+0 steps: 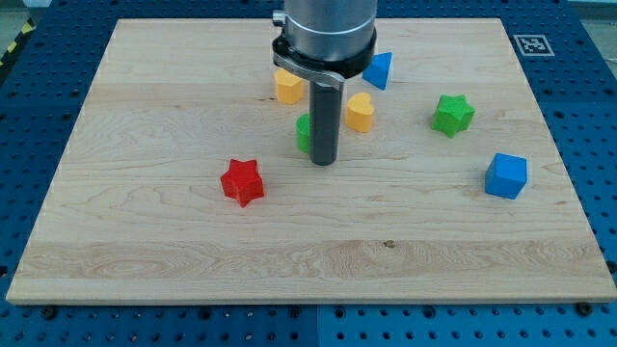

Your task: Move the red star towards green star

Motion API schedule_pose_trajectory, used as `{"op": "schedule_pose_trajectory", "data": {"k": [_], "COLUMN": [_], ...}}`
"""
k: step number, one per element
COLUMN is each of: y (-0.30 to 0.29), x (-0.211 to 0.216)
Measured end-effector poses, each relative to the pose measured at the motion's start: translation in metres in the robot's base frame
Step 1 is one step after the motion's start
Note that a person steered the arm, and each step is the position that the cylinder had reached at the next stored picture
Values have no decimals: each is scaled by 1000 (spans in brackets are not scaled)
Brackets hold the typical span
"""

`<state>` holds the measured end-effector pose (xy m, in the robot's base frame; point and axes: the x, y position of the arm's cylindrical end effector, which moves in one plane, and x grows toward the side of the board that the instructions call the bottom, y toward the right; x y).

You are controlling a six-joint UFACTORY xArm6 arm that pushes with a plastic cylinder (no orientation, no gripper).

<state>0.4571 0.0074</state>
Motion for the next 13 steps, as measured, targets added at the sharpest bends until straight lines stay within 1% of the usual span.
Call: {"op": "schedule_pose_trajectory", "data": {"k": [1, 2, 3, 4, 5, 6, 7, 8, 9, 11, 12, 13], "y": [-8, -28, -77, -131, -143, -140, -121, -113, -76, 18, 61, 90], "x": [-1, 0, 4, 23, 26, 38, 50, 51, 51, 51, 59, 109]}}
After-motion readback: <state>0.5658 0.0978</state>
